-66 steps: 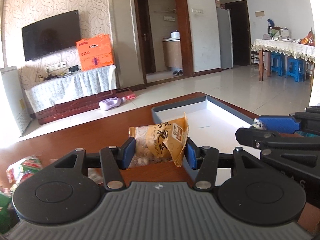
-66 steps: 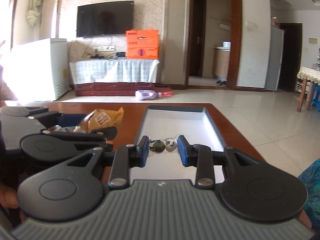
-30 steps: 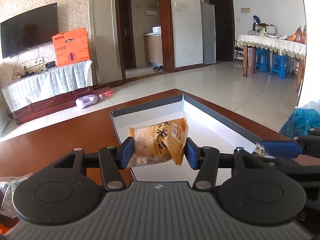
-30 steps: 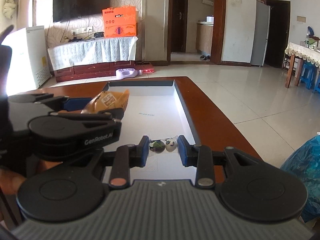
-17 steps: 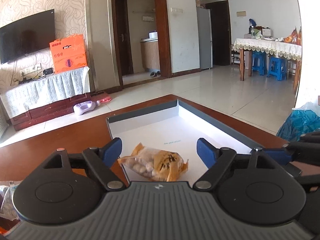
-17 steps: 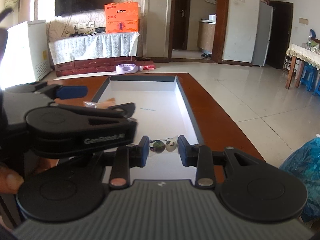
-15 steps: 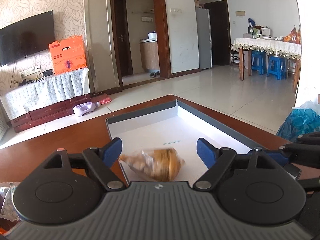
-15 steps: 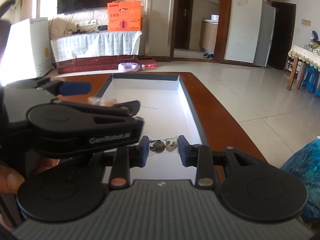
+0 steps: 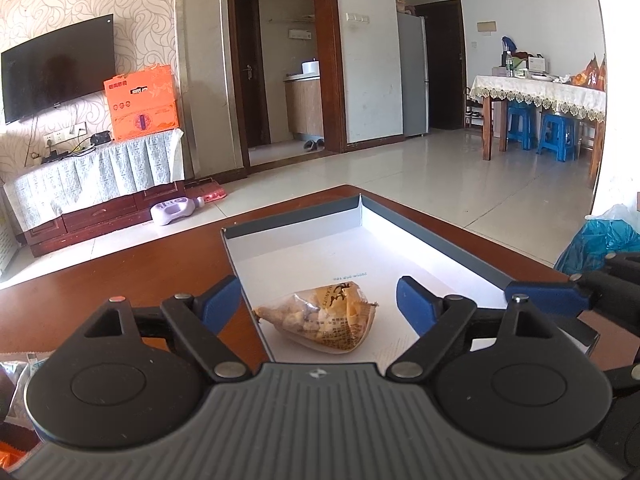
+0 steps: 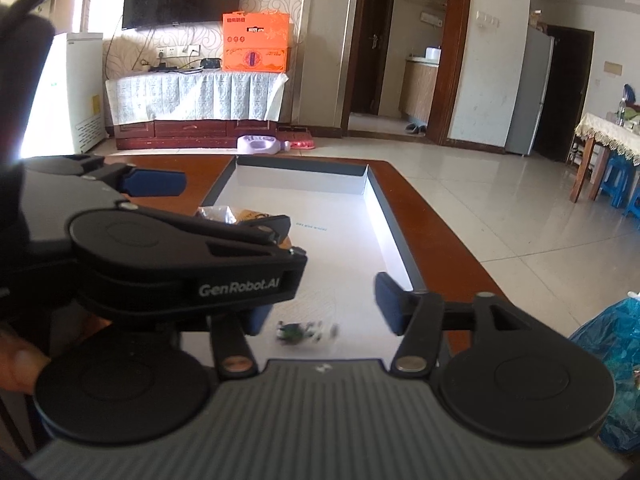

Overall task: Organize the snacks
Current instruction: 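Open the left gripper to drop the cookie bag into the box, then move the right tool toward the gold-wrapped pastry packet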

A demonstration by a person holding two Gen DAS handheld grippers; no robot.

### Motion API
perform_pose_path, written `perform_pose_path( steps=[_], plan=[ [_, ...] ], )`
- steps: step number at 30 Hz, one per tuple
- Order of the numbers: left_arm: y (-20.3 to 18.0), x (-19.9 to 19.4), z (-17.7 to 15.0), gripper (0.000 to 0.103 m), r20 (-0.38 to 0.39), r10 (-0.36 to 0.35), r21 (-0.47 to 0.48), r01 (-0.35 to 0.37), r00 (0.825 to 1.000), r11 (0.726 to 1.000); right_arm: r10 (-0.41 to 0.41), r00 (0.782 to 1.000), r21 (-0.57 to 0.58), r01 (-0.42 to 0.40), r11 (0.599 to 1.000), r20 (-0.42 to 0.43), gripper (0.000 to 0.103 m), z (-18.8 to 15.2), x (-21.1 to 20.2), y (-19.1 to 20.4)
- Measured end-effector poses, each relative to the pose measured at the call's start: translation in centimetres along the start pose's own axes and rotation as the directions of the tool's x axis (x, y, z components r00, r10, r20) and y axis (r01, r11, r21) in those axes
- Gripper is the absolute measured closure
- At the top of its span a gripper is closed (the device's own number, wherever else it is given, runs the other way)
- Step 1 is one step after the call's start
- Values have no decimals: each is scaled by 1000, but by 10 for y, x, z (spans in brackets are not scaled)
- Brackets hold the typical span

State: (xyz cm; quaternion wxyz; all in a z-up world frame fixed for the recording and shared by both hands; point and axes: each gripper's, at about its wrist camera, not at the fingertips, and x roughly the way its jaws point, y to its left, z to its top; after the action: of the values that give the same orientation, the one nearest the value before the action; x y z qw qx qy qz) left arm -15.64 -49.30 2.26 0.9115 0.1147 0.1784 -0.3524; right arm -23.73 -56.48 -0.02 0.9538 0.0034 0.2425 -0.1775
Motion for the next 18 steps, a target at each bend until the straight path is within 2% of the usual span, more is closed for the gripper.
perform_pose_path(
  steps=[11, 18],
  plan=[
    [17, -36, -7, 14, 8, 32, -35, -32, 999, 999, -20, 999, -24, 21, 999, 34, 40, -2, -10, 8],
    [29, -71, -11, 7, 18, 82, -54, -81, 996, 995, 0, 999, -20, 1, 1000, 53, 40, -2, -26, 17]
  ],
)
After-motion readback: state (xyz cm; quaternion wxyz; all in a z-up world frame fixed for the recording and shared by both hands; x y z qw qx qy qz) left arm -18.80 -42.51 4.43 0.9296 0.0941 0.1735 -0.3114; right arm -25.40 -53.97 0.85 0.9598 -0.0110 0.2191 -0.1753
